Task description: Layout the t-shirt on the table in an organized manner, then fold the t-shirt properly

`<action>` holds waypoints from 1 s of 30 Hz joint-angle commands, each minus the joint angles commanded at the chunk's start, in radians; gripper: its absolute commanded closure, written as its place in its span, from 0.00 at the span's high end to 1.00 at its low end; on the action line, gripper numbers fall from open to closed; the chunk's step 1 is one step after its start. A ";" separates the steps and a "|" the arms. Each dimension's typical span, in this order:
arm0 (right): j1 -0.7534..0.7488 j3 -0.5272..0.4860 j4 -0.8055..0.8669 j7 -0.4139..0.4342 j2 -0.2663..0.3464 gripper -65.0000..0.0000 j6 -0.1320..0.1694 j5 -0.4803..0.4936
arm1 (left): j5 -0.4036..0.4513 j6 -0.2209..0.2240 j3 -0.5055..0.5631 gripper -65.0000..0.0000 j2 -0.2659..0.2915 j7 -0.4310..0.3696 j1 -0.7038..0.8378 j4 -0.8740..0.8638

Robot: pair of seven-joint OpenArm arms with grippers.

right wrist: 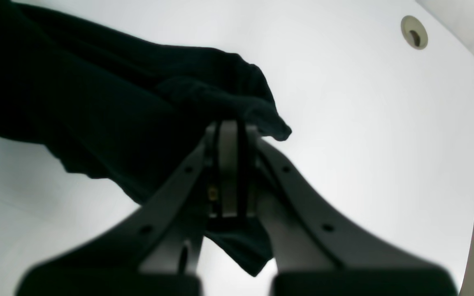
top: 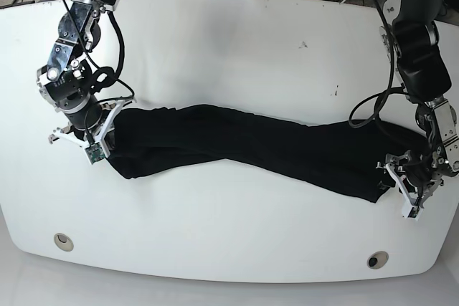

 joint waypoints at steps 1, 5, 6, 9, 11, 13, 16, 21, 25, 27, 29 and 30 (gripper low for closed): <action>-0.002 0.000 0.000 0.000 0.000 0.00 0.000 0.000 | 0.000 0.000 0.000 0.58 0.000 0.012 0.002 0.000; -0.002 0.000 0.000 0.000 0.000 0.00 0.000 0.000 | -0.002 0.000 -0.006 0.58 0.000 0.031 0.012 0.000; -0.002 0.000 0.000 0.000 0.000 0.00 0.000 0.000 | -0.002 0.000 -0.006 0.58 0.000 0.031 0.028 0.000; -0.002 0.000 0.000 0.000 -0.002 0.00 0.000 0.000 | -0.002 0.000 -0.006 0.58 0.000 0.029 0.060 0.000; -0.002 0.000 0.000 0.000 -0.002 0.00 0.000 0.000 | -0.002 0.000 -0.006 0.58 0.002 0.029 0.072 0.000; -0.002 0.000 0.000 0.000 -0.002 0.00 0.000 0.000 | -0.002 0.000 -0.006 0.58 0.002 0.029 0.087 -0.005; -0.002 0.000 0.000 0.000 -0.002 0.00 0.000 0.000 | -0.002 0.000 -0.006 0.58 0.011 0.028 0.109 -0.005; -0.002 0.000 0.000 0.000 -0.002 0.00 0.000 0.000 | -0.002 0.000 -0.008 0.58 0.028 0.026 0.127 -0.005; -0.002 0.000 0.000 0.000 -0.002 0.00 0.000 0.002 | -0.002 0.000 -0.006 0.57 0.037 0.000 0.146 -0.005; -0.002 0.000 0.000 0.000 -0.002 0.00 0.000 0.003 | 0.002 0.000 -0.006 0.57 0.048 -0.018 0.147 -0.006; -0.002 0.002 0.000 0.000 -0.002 0.00 0.000 0.003 | 0.003 0.000 -0.005 0.57 0.049 -0.023 0.147 -0.008; -0.002 0.002 0.000 0.000 -0.002 0.00 0.000 0.002 | 0.003 0.000 -0.003 0.57 0.051 -0.025 0.147 -0.008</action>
